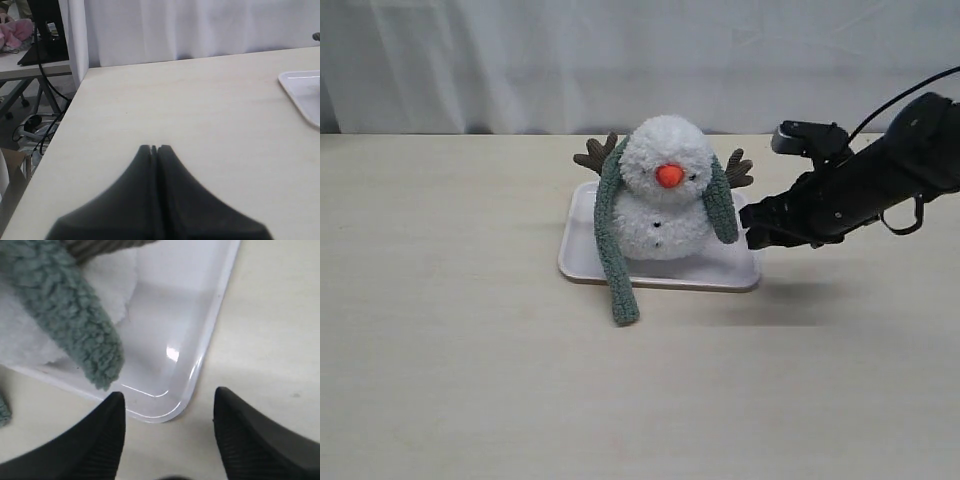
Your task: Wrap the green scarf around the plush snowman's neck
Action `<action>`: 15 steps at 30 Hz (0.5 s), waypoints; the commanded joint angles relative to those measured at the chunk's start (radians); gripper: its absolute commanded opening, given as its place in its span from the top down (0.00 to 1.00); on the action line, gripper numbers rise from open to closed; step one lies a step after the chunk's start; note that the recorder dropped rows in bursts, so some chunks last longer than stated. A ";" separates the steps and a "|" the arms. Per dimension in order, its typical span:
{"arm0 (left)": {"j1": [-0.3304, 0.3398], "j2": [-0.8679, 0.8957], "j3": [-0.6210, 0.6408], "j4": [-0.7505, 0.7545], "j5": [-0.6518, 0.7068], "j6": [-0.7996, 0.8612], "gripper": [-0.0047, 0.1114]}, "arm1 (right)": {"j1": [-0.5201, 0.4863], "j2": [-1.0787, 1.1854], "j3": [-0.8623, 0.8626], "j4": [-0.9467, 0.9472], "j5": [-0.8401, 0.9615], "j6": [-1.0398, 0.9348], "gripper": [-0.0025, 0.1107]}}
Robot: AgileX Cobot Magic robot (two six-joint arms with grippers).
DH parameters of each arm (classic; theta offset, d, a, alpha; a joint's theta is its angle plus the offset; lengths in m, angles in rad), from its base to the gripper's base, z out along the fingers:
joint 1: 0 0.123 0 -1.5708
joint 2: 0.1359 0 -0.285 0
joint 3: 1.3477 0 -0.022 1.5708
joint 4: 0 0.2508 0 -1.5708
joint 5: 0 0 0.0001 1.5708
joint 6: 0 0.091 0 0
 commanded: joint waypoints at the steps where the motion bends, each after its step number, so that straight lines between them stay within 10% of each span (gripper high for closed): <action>1: 0.000 -0.002 0.003 0.002 -0.011 0.000 0.96 | 0.017 -0.076 0.002 -0.014 0.035 -0.064 0.52; 15: 0.000 -0.002 0.003 0.002 -0.011 0.000 0.96 | 0.161 -0.035 0.002 -0.028 -0.281 -0.028 0.52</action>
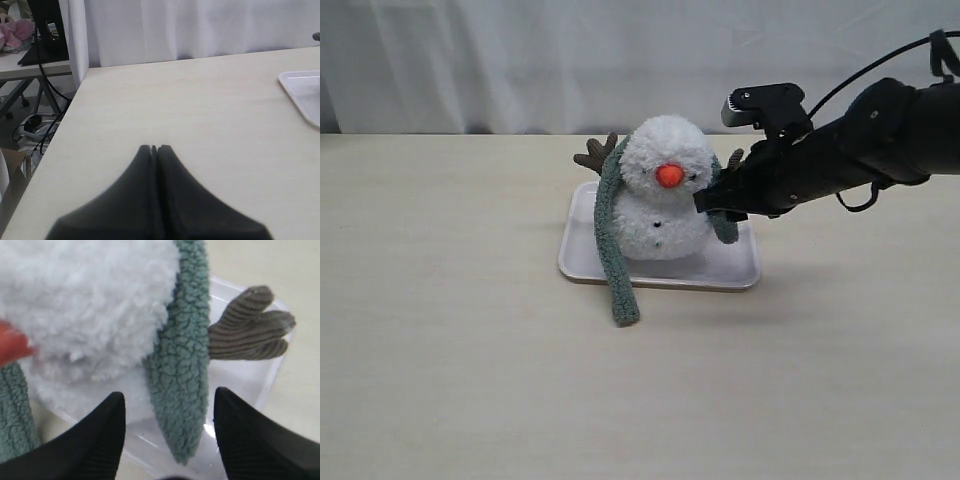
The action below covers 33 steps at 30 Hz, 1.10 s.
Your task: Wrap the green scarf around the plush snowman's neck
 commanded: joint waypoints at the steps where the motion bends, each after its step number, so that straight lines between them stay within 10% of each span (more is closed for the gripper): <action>1: 0.000 -0.002 0.003 0.002 -0.011 0.000 0.96 | 0.003 0.028 0.002 -0.014 -0.078 0.026 0.52; 9: 0.000 -0.002 0.003 0.002 -0.014 0.000 0.96 | 0.003 0.088 0.002 -0.014 -0.112 0.012 0.54; 16: 0.000 -0.002 0.003 0.002 -0.014 0.000 0.96 | 0.003 0.109 0.002 -0.014 -0.104 -0.013 0.94; 33: 0.000 -0.002 0.003 0.002 -0.014 0.000 0.96 | 0.001 -0.166 0.002 -0.279 0.004 0.154 0.94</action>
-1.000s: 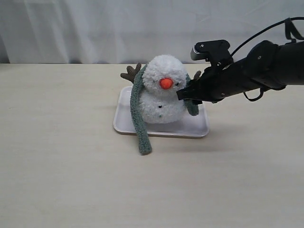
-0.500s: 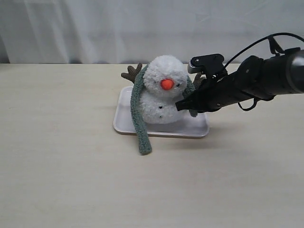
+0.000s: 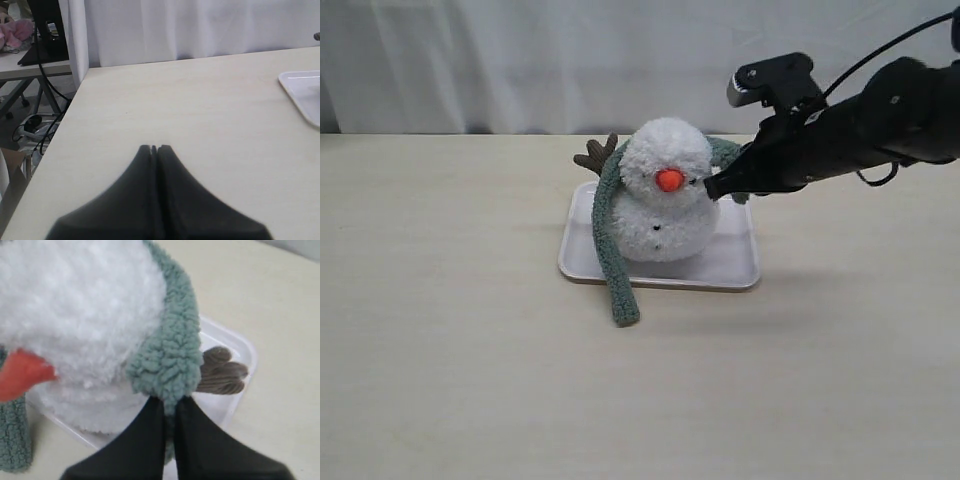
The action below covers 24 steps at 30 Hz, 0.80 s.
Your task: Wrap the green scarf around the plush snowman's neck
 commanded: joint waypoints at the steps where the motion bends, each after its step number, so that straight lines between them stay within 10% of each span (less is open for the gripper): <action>1: 0.000 -0.002 0.003 0.002 -0.014 0.000 0.96 | 0.000 -0.094 0.002 -0.163 0.014 0.145 0.94; 13: 0.000 -0.002 0.003 0.002 -0.010 0.000 0.96 | -0.004 -0.180 0.002 -0.827 0.195 0.667 0.94; 24: 0.000 -0.002 0.003 0.002 -0.010 0.000 0.96 | -0.004 -0.041 0.002 -0.706 0.206 0.691 0.94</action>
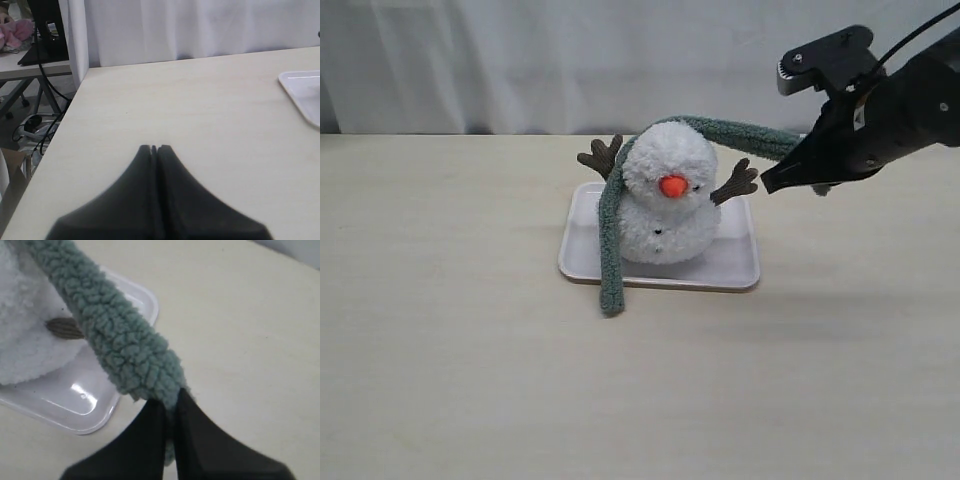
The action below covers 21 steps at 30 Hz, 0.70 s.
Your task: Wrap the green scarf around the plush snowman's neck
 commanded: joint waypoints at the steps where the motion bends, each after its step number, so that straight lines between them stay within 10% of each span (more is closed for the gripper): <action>1: 0.000 -0.002 0.003 0.002 -0.010 0.000 0.96 | -0.002 0.064 0.002 0.085 0.007 0.003 0.94; 21: 0.000 -0.002 0.003 0.002 -0.012 0.000 0.96 | 0.025 0.281 0.002 0.665 -0.002 -0.385 0.94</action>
